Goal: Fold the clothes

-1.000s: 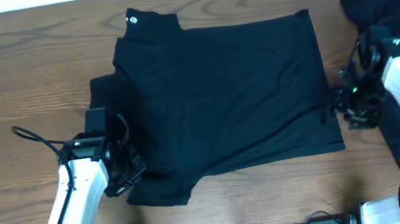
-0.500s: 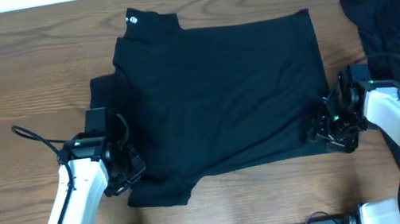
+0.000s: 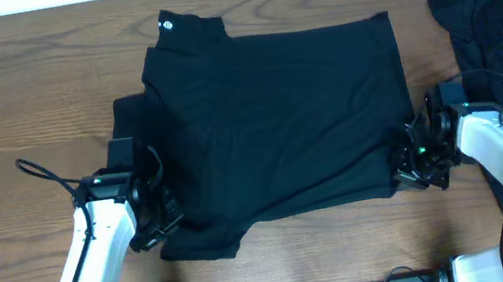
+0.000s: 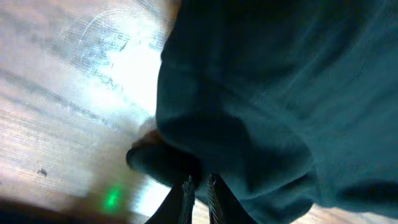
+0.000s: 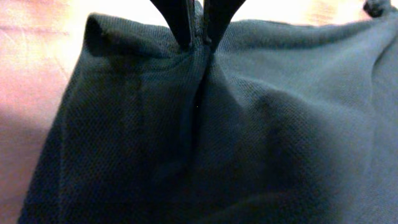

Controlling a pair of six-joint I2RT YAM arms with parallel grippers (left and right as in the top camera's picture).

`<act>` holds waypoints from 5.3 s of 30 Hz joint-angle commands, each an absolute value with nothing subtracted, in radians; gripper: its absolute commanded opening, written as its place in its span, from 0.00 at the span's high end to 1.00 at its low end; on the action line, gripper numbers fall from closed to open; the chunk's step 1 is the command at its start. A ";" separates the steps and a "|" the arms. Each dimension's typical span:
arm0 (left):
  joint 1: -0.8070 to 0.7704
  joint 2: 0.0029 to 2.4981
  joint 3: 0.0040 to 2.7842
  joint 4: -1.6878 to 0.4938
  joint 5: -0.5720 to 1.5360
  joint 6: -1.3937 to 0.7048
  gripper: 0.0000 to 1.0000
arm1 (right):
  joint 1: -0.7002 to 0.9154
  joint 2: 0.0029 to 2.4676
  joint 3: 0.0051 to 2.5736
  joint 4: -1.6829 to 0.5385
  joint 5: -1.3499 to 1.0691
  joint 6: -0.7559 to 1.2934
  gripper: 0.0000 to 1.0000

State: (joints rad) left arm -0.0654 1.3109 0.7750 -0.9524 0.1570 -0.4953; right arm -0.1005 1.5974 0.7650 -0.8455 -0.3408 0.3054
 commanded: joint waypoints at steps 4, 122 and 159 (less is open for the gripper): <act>-0.062 1.303 0.789 -1.026 0.224 -0.479 0.78 | -0.092 1.551 0.873 -0.925 -0.346 0.204 0.99; -0.024 1.532 0.991 -0.773 0.198 -0.165 0.94 | 0.096 1.792 1.069 -0.702 -0.348 0.279 0.99; -0.228 1.591 0.991 -0.628 0.287 0.116 0.49 | 0.000 1.531 1.079 -0.506 -0.500 0.238 0.94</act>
